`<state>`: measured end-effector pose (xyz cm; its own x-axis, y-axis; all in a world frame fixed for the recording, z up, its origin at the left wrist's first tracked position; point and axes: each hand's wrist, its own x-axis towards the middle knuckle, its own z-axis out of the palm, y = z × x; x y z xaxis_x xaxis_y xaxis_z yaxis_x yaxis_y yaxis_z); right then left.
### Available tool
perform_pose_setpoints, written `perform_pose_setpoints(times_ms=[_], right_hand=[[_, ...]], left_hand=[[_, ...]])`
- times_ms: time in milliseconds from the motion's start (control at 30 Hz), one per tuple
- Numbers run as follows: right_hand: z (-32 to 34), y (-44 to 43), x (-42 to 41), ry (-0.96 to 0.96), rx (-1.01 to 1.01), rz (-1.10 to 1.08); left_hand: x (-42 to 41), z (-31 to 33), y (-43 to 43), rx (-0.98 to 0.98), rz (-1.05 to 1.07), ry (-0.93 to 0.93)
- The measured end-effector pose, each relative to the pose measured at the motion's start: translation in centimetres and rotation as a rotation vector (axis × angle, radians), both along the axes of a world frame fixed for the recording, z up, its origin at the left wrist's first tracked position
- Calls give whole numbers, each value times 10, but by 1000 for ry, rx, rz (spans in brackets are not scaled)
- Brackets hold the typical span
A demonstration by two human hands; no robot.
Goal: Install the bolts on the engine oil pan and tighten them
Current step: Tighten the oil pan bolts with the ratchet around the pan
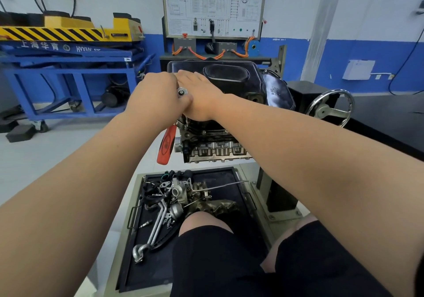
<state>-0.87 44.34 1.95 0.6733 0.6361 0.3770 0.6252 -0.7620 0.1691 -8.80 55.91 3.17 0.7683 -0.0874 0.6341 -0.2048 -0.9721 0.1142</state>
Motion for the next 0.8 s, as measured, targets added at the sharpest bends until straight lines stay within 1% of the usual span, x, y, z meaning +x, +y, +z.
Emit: perform_pose_setpoints(times_ms=[300,567,700,800], right_hand=[[0,0,1,25,45,5],[-3,1,-1,18,27,-4],[-2,0,-3,-5,-1,-2],[0,-7,-5,-13,-16,0]], left_hand=[[2,1,-1,-14,-9,-5],[0,-1,0,-21,-2,-2],[-2,-2,1,-68,-56,27],[-6,-1,3,9,-109,56]])
